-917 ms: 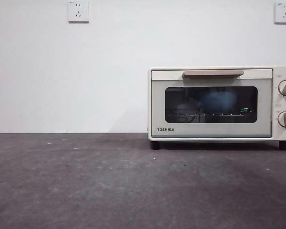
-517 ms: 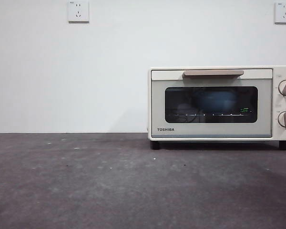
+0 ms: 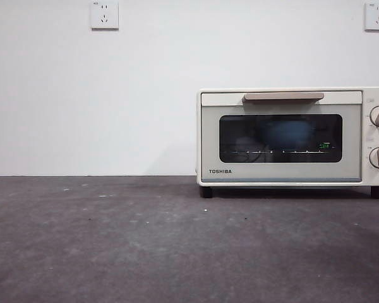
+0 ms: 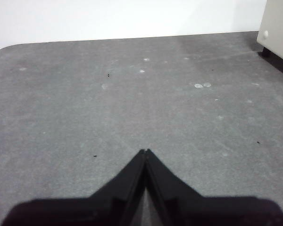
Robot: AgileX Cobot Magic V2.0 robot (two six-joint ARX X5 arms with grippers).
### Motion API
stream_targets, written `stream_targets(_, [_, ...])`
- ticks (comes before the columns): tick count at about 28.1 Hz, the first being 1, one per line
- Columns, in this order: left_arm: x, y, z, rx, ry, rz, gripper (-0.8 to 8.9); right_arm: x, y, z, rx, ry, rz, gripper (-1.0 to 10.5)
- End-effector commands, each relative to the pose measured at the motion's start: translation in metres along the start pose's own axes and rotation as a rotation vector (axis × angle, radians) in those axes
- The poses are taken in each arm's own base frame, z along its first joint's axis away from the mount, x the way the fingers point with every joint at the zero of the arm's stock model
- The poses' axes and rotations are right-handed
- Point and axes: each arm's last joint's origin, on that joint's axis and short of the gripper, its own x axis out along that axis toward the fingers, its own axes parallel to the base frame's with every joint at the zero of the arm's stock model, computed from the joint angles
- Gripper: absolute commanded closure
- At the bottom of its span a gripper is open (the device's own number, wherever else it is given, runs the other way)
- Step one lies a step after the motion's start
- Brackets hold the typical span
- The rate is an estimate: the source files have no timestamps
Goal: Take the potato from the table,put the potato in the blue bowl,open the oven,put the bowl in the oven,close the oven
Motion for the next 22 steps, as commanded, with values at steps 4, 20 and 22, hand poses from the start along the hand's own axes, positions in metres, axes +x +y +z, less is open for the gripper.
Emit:
stream_targets(4, [0.001,0.0002,-0.0028,-0.005,0.005,0.001,8.17,0.0008,-0.0007,-0.0028,-0.009,0.004,-0.028,9.5])
stream_targets(20, [0.001,0.0002,-0.0028,-0.005,0.005,0.001,8.17,0.0007,-0.0029,-0.0033,0.002,0.013,-0.107,9.5])
stream_targets(22, [0.001,0.0002,-0.0028,-0.005,0.005,0.001,8.17,0.0007,-0.0029,-0.0033,0.002,0.013,-0.107,9.5])
